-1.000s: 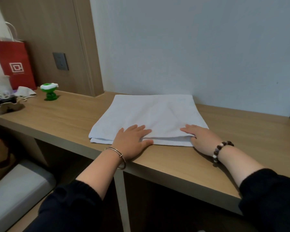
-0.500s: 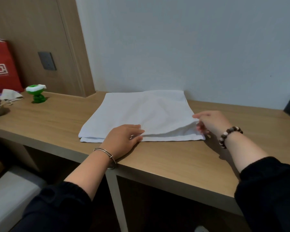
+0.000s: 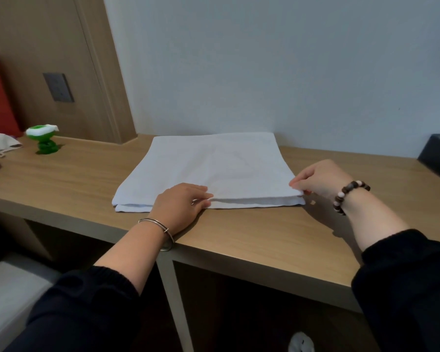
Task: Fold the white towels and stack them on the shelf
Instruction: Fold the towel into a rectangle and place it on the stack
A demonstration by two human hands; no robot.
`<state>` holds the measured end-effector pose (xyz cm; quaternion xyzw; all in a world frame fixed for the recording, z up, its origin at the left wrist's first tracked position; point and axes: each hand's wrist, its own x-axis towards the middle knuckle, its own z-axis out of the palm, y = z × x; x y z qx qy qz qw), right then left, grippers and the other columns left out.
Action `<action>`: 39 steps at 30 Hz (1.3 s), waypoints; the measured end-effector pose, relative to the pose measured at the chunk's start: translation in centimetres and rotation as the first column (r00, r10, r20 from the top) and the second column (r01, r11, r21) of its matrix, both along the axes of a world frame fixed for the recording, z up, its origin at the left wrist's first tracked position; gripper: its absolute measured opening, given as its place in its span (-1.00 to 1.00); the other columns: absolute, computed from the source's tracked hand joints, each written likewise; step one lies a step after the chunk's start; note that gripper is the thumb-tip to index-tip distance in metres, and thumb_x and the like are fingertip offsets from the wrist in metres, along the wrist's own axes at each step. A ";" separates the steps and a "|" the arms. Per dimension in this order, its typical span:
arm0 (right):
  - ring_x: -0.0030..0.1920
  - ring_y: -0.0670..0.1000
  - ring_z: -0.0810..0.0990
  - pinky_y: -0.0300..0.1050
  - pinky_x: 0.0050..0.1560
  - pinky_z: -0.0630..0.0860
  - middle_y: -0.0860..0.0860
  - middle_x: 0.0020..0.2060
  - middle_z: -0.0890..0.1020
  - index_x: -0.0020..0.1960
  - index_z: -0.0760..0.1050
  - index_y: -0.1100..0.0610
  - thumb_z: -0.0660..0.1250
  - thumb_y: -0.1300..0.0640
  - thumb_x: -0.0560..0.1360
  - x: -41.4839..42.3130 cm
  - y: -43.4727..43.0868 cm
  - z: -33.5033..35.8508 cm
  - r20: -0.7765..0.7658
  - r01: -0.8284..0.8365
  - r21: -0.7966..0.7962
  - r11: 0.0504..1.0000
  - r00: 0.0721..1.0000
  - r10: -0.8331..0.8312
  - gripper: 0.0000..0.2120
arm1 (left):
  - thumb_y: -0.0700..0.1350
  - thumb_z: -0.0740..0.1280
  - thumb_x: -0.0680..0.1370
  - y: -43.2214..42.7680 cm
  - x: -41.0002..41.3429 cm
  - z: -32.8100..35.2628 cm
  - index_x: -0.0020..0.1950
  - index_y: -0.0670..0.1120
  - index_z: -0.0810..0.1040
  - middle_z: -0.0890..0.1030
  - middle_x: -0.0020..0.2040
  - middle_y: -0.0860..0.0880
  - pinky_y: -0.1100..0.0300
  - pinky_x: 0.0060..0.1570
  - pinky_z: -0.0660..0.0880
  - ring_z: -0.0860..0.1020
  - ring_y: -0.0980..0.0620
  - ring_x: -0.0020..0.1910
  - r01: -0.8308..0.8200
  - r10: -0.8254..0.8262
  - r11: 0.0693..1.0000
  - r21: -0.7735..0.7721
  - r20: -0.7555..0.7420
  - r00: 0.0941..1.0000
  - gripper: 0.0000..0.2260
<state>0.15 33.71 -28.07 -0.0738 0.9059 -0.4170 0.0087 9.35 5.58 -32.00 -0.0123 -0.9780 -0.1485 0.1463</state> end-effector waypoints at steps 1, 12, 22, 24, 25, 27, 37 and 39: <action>-0.48 -0.20 0.53 -0.40 -0.53 0.37 -0.09 -0.48 0.62 -0.31 0.66 0.09 0.47 0.25 0.40 0.0 0.1 0.0 0.004 -0.002 0.019 1.000 1.000 0.002 -0.86 | 0.08 0.25 0.58 0.0 0.0 0.0 0.22 0.15 0.58 0.48 0.31 0.22 0.12 0.22 0.39 0.37 0.18 0.32 0.002 -0.002 1.000 0.000 0.003 1.000 -0.76; -0.35 -0.14 0.53 -0.33 -0.43 0.37 -0.03 -0.37 0.64 -0.30 0.65 0.13 0.42 0.34 0.41 0.8 -0.5 0.0 -0.007 -0.013 0.073 0.997 1.000 0.013 -0.83 | -0.10 0.36 0.53 0.1 0.4 -0.4 0.02 -0.07 0.69 0.65 0.05 0.02 0.14 0.04 0.44 0.51 0.02 0.11 0.102 -0.098 0.995 0.010 -0.197 0.975 -0.86; -0.26 -0.08 0.52 -0.34 -0.49 0.36 -0.01 -0.35 0.58 -0.37 0.61 0.10 0.29 0.42 0.41 0.2 -1.7 -0.6 0.028 0.000 0.165 0.986 1.000 -0.005 -0.69 | -0.44 0.43 0.36 1.5 1.0 1.2 -0.29 -0.23 0.60 0.59 -0.30 -0.13 0.04 -0.46 0.48 0.53 -0.16 -0.29 0.143 -0.223 0.970 -0.195 -0.493 0.841 -0.86; -0.18 -0.05 0.51 -0.30 -0.42 0.35 -0.04 -0.33 0.58 -0.38 0.61 0.09 0.28 0.39 0.44 0.1 -1.7 -0.7 0.013 0.006 0.165 0.986 1.000 -0.008 -0.68 | -0.44 0.43 0.35 1.5 1.2 1.4 -0.30 -0.23 0.59 0.59 -0.31 -0.13 0.04 -0.48 0.47 0.53 -0.16 -0.29 0.157 -0.252 0.960 -0.232 -0.473 0.844 -0.86; -0.14 -0.04 0.51 -0.30 -0.40 0.35 -0.05 -0.32 0.57 -0.38 0.61 0.08 0.28 0.38 0.45 0.1 -1.7 -0.8 0.008 0.006 0.169 0.986 1.000 -0.008 -0.68 | -0.43 0.42 0.36 1.4 1.4 1.3 -0.30 -0.22 0.59 0.58 -0.31 -0.12 0.04 -0.49 0.47 0.53 -0.16 -0.29 0.172 -0.276 0.950 -0.261 -0.440 0.855 -0.86; -0.10 -0.01 0.52 -0.28 -0.34 0.38 -0.05 -0.33 0.55 -0.37 0.61 0.09 0.27 0.39 0.44 0.1 -1.7 -0.8 0.013 0.003 0.174 0.985 1.000 -0.006 -0.68 | -0.38 0.39 0.41 1.4 1.7 0.8 -0.29 -0.20 0.59 0.58 -0.29 -0.11 0.02 -0.43 0.47 0.52 -0.15 -0.26 0.213 -0.309 0.932 -0.293 -0.339 0.889 -0.88; -0.33 -0.02 0.51 -0.23 -0.35 0.43 0.01 -0.33 0.61 -0.35 0.63 0.07 0.37 0.36 0.43 0.0 0.8 0.2 0.071 -0.041 0.038 0.998 0.997 0.038 -0.73 | -0.09 0.42 0.48 1.3 1.8 0.1 -0.19 -0.10 0.63 0.54 -0.18 0.04 0.18 -0.15 0.41 0.46 0.07 -0.15 0.184 -0.186 0.982 -0.027 -0.213 0.959 -0.90; -0.33 -0.04 0.50 -0.23 -0.33 0.43 0.01 -0.33 0.62 -0.33 0.64 0.08 0.40 0.33 0.44 -0.1 1.0 0.1 0.084 -0.060 0.039 0.997 0.995 0.056 -0.76 | -0.06 0.43 0.47 1.3 1.8 0.1 -0.20 -0.07 0.62 0.52 -0.19 0.08 0.21 -0.17 0.40 0.45 0.09 -0.16 0.183 -0.183 0.983 -0.019 -0.198 0.963 -0.89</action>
